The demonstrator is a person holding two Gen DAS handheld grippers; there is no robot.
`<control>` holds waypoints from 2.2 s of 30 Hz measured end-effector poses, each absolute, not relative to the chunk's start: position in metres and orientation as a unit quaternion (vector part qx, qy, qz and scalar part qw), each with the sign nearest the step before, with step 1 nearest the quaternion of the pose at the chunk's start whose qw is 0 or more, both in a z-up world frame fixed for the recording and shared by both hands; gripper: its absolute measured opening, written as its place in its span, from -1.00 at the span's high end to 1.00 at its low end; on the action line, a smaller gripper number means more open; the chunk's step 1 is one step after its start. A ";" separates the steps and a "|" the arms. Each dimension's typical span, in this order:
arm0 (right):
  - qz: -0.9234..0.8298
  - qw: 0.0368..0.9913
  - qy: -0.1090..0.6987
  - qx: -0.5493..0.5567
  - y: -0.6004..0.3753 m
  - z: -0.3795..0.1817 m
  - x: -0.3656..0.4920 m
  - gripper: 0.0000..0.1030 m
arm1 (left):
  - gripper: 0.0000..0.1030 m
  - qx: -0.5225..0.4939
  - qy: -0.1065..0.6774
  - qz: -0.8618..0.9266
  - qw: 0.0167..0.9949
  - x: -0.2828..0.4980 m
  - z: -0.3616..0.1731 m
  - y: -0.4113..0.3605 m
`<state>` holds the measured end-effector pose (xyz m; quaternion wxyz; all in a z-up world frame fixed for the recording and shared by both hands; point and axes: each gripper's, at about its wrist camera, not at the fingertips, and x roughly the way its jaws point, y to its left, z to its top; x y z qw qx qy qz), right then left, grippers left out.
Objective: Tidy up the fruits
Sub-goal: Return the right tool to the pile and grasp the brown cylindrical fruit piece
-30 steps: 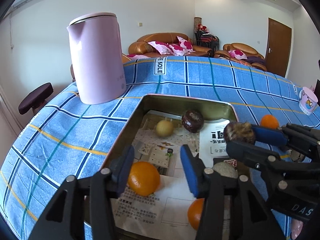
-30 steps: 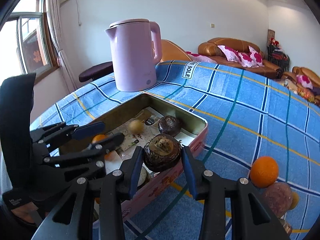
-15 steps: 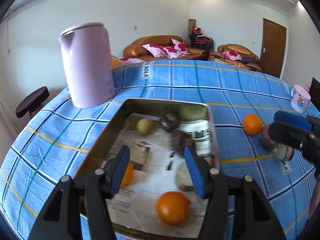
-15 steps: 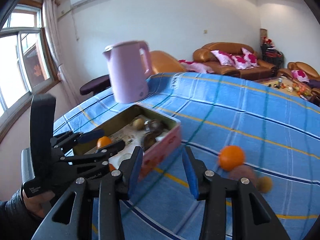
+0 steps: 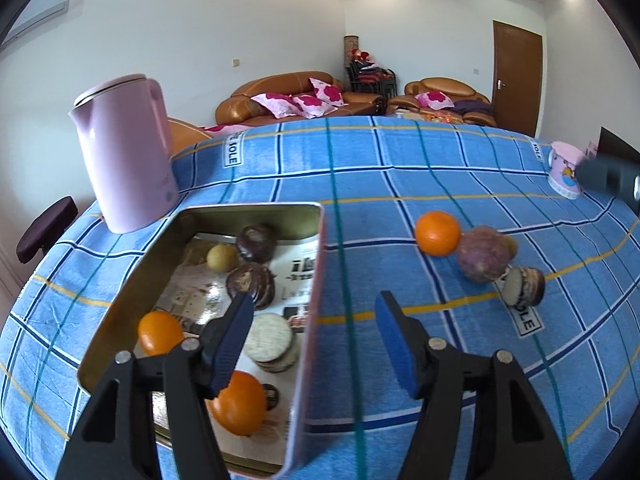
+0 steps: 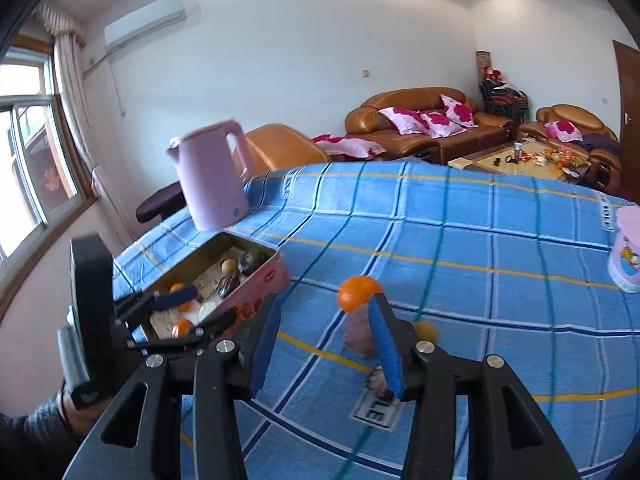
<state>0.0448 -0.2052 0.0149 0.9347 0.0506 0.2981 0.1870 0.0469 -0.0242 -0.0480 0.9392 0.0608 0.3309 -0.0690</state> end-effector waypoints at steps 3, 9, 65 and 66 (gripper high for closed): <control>0.175 0.941 0.283 0.060 -0.221 0.036 0.046 0.06 | -0.28 0.065 0.330 -0.072 0.939 0.045 -0.048 -0.029; 0.149 0.953 0.255 0.069 -0.244 0.072 0.057 -0.01 | -0.28 0.072 0.332 -0.075 0.937 0.045 -0.049 -0.040; 0.127 0.897 0.421 0.032 -0.215 -0.084 0.073 0.11 | -0.37 0.074 0.342 -0.083 0.933 0.072 -0.050 -0.083; 0.120 0.903 0.411 0.036 -0.218 -0.082 0.070 0.11 | -0.37 0.072 0.342 -0.086 0.933 0.072 -0.051 -0.084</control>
